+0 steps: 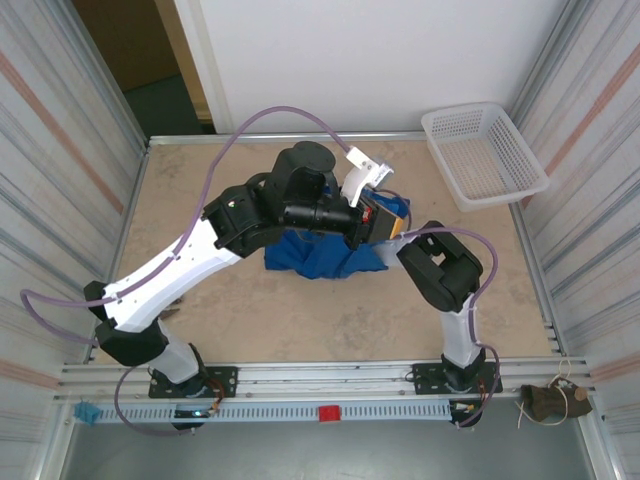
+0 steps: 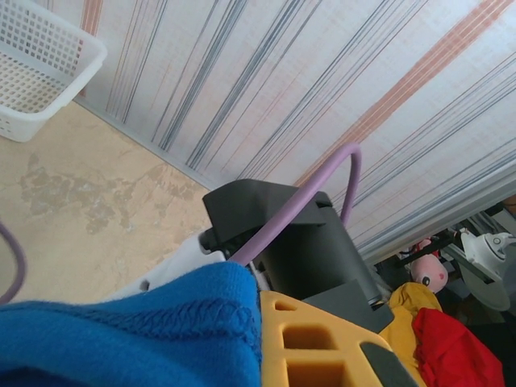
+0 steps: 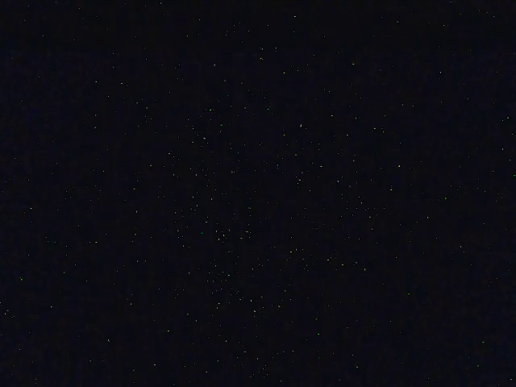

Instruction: Fold the inside-out t-shirt

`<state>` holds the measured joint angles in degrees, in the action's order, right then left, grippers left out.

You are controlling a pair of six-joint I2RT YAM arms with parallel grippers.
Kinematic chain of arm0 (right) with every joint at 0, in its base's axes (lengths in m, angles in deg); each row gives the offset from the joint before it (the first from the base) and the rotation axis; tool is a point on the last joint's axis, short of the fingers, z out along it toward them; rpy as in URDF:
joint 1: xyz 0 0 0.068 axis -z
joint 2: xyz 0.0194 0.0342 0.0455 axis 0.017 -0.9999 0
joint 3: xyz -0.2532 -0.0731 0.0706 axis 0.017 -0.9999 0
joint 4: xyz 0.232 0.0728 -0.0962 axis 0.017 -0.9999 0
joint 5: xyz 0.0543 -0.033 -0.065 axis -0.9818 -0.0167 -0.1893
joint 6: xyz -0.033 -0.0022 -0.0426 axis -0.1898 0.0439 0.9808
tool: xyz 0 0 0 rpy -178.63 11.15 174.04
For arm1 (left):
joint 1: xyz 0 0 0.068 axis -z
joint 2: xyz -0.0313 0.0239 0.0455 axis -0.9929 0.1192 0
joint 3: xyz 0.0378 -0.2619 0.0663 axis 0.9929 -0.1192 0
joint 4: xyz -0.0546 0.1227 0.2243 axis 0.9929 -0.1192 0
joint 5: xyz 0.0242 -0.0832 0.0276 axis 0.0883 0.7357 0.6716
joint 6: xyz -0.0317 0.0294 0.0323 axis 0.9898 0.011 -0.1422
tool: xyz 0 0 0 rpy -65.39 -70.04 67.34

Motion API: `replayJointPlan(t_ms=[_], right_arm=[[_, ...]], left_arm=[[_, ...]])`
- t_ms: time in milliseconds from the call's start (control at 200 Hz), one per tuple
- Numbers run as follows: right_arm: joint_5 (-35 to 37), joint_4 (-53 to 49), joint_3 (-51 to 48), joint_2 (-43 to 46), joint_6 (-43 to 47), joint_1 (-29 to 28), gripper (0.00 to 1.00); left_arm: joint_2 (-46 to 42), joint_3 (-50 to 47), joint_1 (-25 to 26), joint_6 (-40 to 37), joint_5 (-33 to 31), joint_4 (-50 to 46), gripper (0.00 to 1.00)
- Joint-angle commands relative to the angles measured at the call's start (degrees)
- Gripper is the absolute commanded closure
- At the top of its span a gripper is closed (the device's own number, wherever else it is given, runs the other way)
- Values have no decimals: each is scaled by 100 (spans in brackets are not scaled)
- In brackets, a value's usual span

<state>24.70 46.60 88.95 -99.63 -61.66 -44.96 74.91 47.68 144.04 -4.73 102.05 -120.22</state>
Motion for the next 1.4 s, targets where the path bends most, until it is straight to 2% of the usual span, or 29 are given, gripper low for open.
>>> replayJointPlan(t_ms=[0, 200, 476, 531, 631, 736, 802, 917, 1032, 1142, 1227, 1398], right_arm=[[337, -1547, 649, -306, -486, -92, 30], [568, -2990, 1570, -755, -1046, -123, 16], [-7, -4926, 2751, -1776, -1842, 20, 16], [-146, -5016, 2720, -1841, -1931, 22, 20], [-268, -4777, 2413, -1794, -1957, 5, 35], [-387, -4257, 1891, -1639, -1910, -3, 60], [-467, -3922, 1606, -1556, -1856, 4, 79], [-583, -3327, 1215, -1364, -1570, 29, 100], [-848, -2309, 913, -1031, -763, 67, 100], [-1307, -1305, 638, -585, 488, 76, 100], [-1772, -792, 454, -169, 1253, 52, 100], [-2585, -726, 274, 752, 2237, 32, 100]], left_arm=[[-104, 424, 135, 75, 499, 601, 100], [-169, 632, 142, 199, 552, 717, 100], [-381, 292, 109, 135, 229, 812, 100], [-464, 133, 52, 205, 156, 917, 100], [-661, -248, -94, 376, 17, 1183, 100], [-859, -576, -246, 509, -72, 1365, 100], [-943, -694, -304, 539, -137, 1403, 100], [-1058, -857, -379, 537, -295, 1403, 100], [-1183, -1109, -557, 640, -503, 1444, 100], [-1362, -1491, -961, 849, -668, 1527, 100], [-1495, -1829, -1453, 988, -712, 1629, 100], [-1562, -2405, -2704, 1228, -567, 1818, 100]])
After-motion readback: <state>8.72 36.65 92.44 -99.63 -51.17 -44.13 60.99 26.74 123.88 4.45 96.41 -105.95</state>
